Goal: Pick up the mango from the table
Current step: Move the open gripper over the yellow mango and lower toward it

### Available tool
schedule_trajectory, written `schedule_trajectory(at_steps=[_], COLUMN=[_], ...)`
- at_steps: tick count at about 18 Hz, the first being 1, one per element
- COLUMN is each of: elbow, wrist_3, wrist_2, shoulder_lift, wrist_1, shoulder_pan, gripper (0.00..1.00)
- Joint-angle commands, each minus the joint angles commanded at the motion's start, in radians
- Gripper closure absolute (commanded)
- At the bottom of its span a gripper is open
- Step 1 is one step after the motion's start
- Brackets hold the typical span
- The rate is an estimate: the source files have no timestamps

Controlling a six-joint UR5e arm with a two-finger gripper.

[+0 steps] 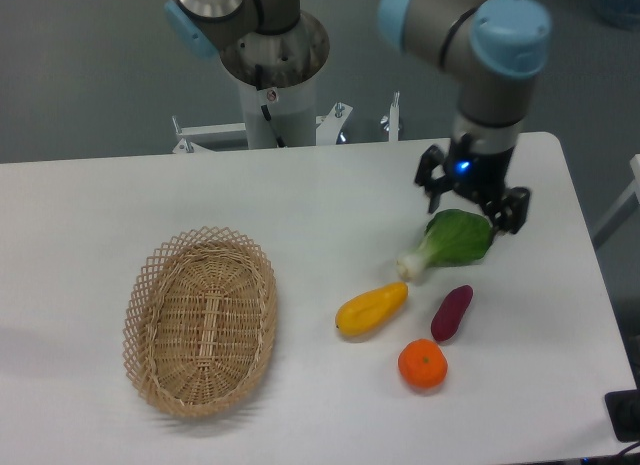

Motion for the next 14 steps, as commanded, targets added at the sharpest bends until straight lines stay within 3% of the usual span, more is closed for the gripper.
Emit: schedule_trajectory(at_steps=[5,14], elbow=[-0.009,-0.016], wrist_3=[-0.114,-0.028], wrist_2=[0.021,0.115], shoulder_lift=[-0.092,-0.176], wrist_1=[0.065,0.080], shoulder_pan=[-0.095,-0.158], gripper=[0.00,0.00])
